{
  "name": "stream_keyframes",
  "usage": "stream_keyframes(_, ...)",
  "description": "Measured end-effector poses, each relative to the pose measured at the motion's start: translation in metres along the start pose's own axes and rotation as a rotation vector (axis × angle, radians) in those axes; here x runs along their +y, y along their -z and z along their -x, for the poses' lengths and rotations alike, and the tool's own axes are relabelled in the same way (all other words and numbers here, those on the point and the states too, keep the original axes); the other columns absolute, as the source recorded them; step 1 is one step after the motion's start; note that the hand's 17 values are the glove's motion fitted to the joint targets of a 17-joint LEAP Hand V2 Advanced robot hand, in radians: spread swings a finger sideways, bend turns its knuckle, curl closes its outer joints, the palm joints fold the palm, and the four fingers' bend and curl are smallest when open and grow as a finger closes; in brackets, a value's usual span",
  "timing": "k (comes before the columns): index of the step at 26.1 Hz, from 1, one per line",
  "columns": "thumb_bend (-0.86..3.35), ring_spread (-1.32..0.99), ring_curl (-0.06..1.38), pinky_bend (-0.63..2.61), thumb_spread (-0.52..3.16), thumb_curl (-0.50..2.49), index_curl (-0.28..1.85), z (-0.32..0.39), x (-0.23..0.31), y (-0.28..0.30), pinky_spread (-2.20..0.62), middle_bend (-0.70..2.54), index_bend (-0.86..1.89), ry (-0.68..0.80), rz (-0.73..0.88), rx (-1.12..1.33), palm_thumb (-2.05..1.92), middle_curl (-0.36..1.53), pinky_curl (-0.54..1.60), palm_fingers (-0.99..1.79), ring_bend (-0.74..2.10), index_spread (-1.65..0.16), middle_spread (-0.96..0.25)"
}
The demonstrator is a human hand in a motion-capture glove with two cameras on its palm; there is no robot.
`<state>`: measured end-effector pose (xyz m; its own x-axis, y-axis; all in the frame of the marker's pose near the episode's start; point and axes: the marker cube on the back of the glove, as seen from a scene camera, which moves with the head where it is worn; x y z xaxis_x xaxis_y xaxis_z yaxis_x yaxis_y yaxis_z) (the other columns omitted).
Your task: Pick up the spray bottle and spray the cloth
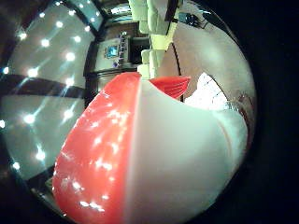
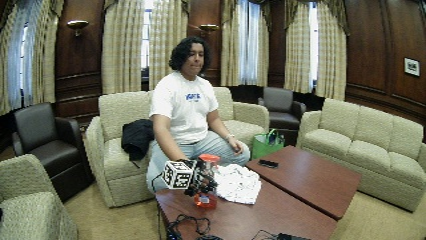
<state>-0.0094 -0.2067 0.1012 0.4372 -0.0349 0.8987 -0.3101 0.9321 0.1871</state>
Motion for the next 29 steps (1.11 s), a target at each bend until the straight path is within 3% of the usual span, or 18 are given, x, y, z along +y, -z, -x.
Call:
stream_keyframes(18, -0.03, -0.19, 0.32, 0.42, 0.82, 0.35, 0.17, 0.007, -0.035, -0.021, 0.05, 0.33, 0.11, -0.010, 0.007, -0.040, 0.62, 0.36, 0.35, 0.27, 0.52, -0.44, -0.21)
stream_keyframes(24, 0.01, -0.19, 0.35, 0.28, 0.88, 0.37, 0.17, 0.011, -0.043, -0.018, 0.05, 0.36, 0.11, 0.000, -0.057, -0.044, 0.71, 0.36, 0.30, 0.60, 0.73, -0.40, -0.19)
stream_keyframes(29, 0.07, -0.20, 0.33, 0.39, 0.87, 0.43, 0.20, 0.011, -0.044, -0.016, -0.05, 0.44, 0.12, 0.032, -0.087, -0.016, 0.86, 0.40, 0.32, 1.06, 0.63, -0.38, -0.19)
